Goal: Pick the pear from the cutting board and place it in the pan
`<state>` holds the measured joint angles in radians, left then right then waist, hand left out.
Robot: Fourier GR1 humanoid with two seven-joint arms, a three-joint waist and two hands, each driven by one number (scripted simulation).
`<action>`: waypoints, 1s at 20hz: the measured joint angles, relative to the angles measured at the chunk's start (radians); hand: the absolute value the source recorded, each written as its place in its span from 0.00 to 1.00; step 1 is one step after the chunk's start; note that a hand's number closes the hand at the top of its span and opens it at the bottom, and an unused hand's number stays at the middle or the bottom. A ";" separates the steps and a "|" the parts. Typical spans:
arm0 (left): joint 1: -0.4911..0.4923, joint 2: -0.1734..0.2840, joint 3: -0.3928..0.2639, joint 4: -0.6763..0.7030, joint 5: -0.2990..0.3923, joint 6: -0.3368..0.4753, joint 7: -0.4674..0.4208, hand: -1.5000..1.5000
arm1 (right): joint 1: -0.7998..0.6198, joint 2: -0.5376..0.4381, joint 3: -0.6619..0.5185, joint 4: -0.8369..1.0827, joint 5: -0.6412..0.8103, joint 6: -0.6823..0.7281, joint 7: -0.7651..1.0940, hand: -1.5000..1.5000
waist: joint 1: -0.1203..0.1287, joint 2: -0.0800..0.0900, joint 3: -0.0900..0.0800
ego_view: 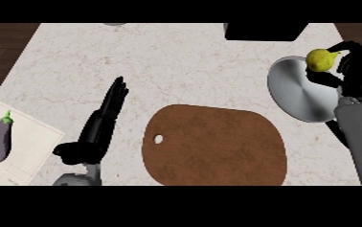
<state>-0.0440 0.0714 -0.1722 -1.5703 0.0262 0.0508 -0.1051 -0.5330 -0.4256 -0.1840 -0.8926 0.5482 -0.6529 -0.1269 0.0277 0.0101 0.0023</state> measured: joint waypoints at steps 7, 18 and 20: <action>-0.025 -0.009 -0.005 0.012 -0.001 -0.010 0.005 0.50 | -0.123 -0.067 -0.030 0.336 -0.015 0.133 -0.065 0.00 | 0.023 0.009 0.000; -0.035 -0.024 -0.017 0.028 -0.013 -0.012 -0.013 0.50 | -0.264 -0.046 -0.085 0.582 -0.083 0.350 -0.195 0.00 | 0.036 0.017 0.003; -0.034 -0.020 -0.011 0.020 -0.009 -0.011 -0.001 0.50 | -0.269 -0.040 -0.129 0.583 -0.126 0.340 -0.253 0.00 | 0.032 0.015 0.003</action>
<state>-0.0783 0.0513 -0.1835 -1.5502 0.0168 0.0394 -0.1063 -0.8015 -0.4656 -0.3133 -0.3096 0.4222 -0.3126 -0.3803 0.0598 0.0249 0.0056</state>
